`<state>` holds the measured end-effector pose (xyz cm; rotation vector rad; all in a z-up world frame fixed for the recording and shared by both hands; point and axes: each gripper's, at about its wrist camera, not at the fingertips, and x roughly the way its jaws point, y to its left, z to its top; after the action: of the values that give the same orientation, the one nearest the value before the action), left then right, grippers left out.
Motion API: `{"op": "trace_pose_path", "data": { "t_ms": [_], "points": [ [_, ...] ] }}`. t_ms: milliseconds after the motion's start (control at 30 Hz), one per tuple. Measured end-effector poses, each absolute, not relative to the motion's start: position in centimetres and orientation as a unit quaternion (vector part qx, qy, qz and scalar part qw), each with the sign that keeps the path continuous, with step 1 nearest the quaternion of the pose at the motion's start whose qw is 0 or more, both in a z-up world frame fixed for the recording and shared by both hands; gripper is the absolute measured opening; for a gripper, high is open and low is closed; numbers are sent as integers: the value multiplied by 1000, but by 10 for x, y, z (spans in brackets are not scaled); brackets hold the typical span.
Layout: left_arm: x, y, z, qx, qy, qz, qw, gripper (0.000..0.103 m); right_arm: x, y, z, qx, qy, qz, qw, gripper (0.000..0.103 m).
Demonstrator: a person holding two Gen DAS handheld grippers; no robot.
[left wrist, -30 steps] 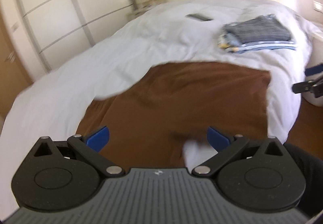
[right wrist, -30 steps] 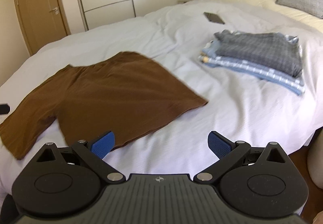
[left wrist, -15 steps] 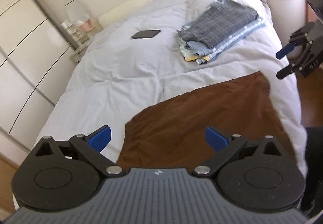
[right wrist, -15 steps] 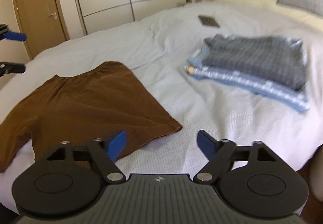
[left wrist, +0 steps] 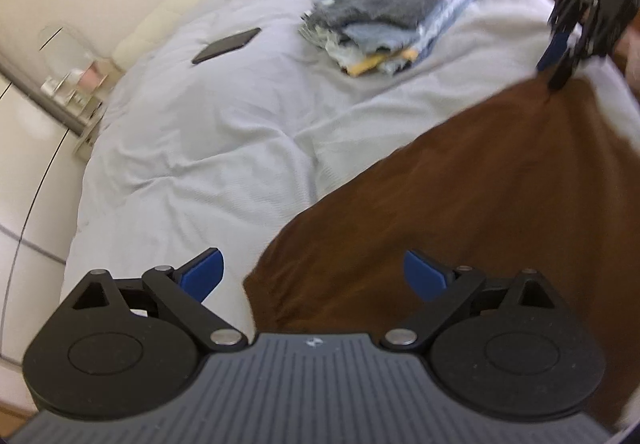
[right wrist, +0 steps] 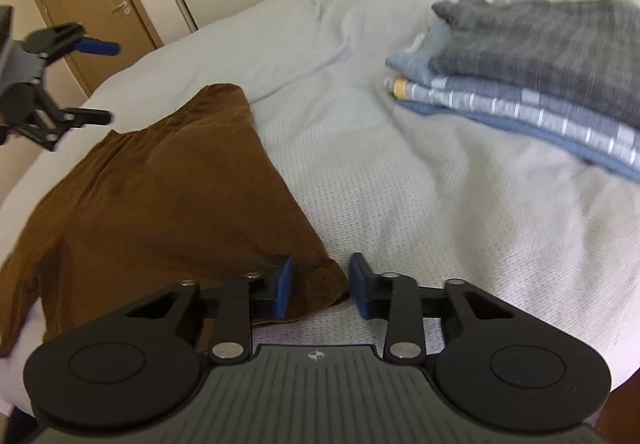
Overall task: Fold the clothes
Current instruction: 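Grasp the brown shorts edge with the left gripper while the right gripper grasps the waistband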
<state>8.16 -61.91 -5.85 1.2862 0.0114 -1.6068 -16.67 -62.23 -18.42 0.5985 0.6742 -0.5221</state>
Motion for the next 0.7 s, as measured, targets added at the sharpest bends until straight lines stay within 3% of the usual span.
{"op": "trace_pose_path", "data": {
  "t_ms": [100, 233, 400, 600, 700],
  "points": [
    [93, -642, -79, 572, -20, -664, 481, 93, -173, -626, -186, 321, 308, -239, 863, 8],
    [104, -668, -104, 622, -59, -654, 427, 83, -179, -616, -182, 325, 286, -234, 870, 7],
    [116, -699, -133, 698, -116, -616, 346, 79, -173, -598, -176, 296, 289, -228, 881, 7],
    [113, -726, -159, 737, -143, -605, 264, 57, -165, -594, -181, 303, 290, -219, 881, 7],
    [109, -734, -170, 755, -147, -598, 225, 42, -166, -594, -182, 304, 290, -220, 881, 7]
  ]
}}
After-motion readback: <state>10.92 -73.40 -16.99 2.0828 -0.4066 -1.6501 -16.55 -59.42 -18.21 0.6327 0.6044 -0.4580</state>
